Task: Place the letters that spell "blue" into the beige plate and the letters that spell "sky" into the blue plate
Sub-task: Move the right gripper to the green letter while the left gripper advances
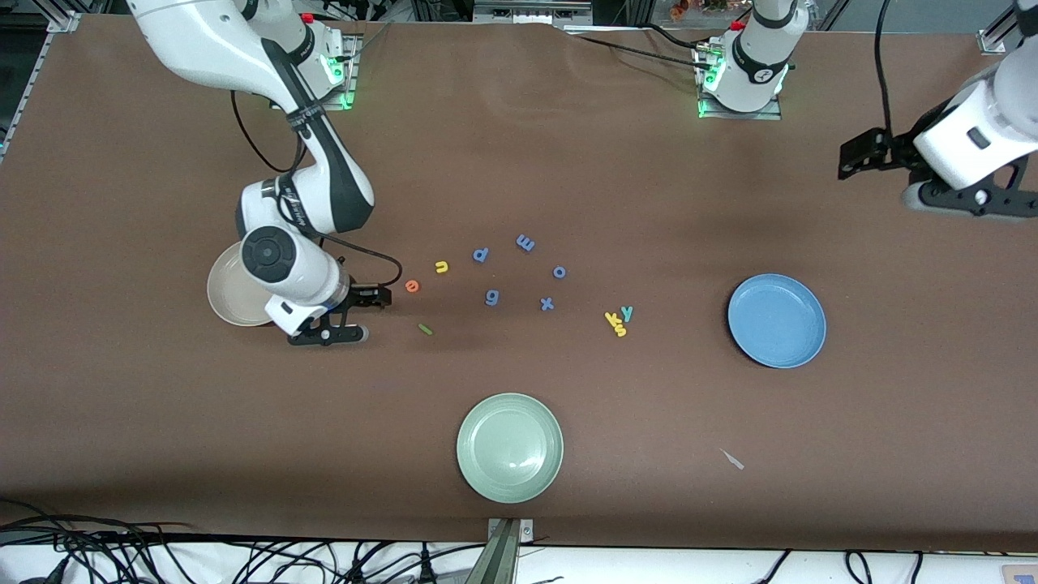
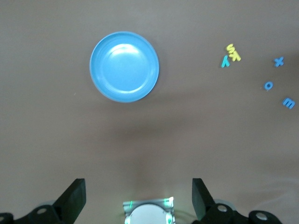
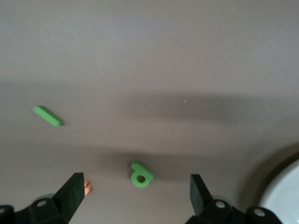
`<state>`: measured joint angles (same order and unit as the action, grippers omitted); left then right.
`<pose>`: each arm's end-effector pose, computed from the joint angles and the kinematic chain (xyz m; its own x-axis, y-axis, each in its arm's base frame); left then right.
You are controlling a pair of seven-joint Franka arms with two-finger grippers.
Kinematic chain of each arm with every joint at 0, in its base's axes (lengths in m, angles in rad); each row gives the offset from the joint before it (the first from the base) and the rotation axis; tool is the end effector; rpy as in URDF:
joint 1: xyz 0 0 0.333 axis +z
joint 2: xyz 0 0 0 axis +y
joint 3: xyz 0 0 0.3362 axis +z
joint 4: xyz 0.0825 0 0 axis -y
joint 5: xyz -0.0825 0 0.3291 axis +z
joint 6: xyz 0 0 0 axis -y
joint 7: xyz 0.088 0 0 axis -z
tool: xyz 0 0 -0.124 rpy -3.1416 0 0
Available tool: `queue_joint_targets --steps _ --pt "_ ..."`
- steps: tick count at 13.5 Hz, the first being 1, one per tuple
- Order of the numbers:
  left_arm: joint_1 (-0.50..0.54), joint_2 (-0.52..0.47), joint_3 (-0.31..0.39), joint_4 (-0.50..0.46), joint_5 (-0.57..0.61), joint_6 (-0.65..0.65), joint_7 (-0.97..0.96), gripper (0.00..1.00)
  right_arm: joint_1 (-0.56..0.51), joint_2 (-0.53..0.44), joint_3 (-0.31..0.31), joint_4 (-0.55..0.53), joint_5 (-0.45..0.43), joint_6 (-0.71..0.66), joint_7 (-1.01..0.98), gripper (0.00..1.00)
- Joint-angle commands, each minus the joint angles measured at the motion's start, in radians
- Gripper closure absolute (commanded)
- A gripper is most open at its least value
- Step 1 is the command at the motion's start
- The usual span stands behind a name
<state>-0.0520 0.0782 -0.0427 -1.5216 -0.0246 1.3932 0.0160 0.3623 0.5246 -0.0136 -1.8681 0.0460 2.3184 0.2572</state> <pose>0.4981 -0.0498 0.5953 0.9723 -0.1133 -0.2045 -0.1093 -0.9935 0.0312 0.5659 0.2079 0.2676 0.9951 0.0605 -0.0783 0.0603 -0.9982 -0.0047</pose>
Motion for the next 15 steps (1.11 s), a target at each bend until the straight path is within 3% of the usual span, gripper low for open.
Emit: queue_joint_targets --steps 1,4,7,9,11,13,15 --pt "-0.008 0.044 0.004 -0.026 -0.049 0.084 0.004 0.00 -0.003 -0.034 0.007 -0.098 0.015 0.062 0.014 0.00" --pt "-0.044 0.058 0.004 -0.120 -0.084 0.199 0.004 0.00 -0.003 -0.026 0.010 -0.172 0.015 0.169 0.016 0.00" --pt "-0.132 0.141 0.004 -0.163 -0.084 0.277 0.002 0.00 0.004 -0.018 0.011 -0.172 0.015 0.193 0.017 0.01" --pt "-0.199 0.251 0.004 -0.170 -0.075 0.352 0.002 0.00 0.018 0.003 0.012 -0.169 0.015 0.232 0.017 0.08" --pt "-0.224 0.255 0.004 -0.181 -0.072 0.391 0.004 0.00 0.023 0.009 0.012 -0.166 0.015 0.245 0.017 0.17" --pt "-0.241 0.281 0.006 -0.181 -0.072 0.418 0.004 0.00 0.023 0.021 0.012 -0.168 0.015 0.265 0.017 0.35" --pt "-0.236 0.320 0.007 -0.180 -0.074 0.450 0.007 0.00 0.023 0.022 0.012 -0.168 0.015 0.266 0.016 0.74"
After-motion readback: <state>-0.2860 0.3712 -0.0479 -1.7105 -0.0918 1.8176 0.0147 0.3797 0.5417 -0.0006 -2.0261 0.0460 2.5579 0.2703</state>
